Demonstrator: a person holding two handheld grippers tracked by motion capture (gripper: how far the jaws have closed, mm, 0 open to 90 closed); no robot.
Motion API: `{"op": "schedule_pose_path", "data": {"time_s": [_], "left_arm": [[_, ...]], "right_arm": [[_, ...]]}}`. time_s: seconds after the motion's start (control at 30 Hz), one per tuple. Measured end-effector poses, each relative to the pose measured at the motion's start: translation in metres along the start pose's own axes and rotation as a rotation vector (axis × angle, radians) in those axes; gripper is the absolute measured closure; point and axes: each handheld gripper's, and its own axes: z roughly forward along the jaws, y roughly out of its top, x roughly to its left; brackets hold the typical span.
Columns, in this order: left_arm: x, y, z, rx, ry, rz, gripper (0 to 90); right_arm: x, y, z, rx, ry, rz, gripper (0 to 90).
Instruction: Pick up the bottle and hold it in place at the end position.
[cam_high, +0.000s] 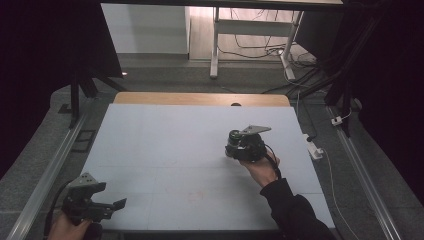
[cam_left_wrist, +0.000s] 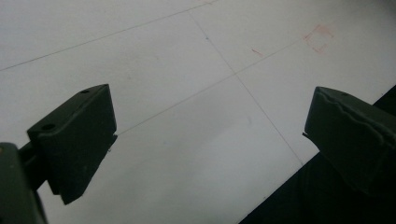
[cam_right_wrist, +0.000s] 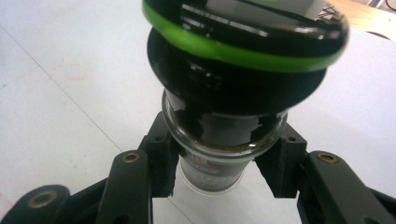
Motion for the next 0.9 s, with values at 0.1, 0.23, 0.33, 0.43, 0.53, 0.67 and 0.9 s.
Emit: {"op": "schedule_pose_path", "data": {"time_s": [0.1, 0.23, 0.33, 0.43, 0.53, 0.67, 0.9], "left_arm": [[0.0, 0.0, 0.0, 0.001, -0.001, 0.0, 3.5], [0.0, 0.0, 0.0, 0.0, -0.005, -0.004, 3.5], [0.001, 0.0, 0.0, 0.002, -0.003, -0.005, 3.5], [0.001, 0.0, 0.0, 0.001, -0.005, -0.005, 3.5], [0.001, 0.0, 0.0, 0.0, -0.007, -0.007, 3.5], [0.001, 0.0, 0.0, 0.0, -0.008, -0.006, 3.6], [0.002, 0.0, 0.0, 0.0, -0.01, -0.008, 3.7]], "right_arm": [[0.004, 0.004, 0.006, -0.001, 0.008, -0.003, 53.2], [0.011, 0.009, 0.015, 0.002, 0.013, -0.022, 53.1], [0.017, 0.014, 0.021, 0.006, 0.021, -0.044, 53.1], [0.024, 0.017, 0.027, 0.005, 0.033, -0.056, 53.1], [0.029, 0.021, 0.035, 0.006, 0.045, -0.058, 53.2], [0.037, 0.025, 0.046, 0.015, 0.052, -0.062, 53.2], [0.046, 0.027, 0.063, 0.025, 0.054, -0.06, 53.1]]}}
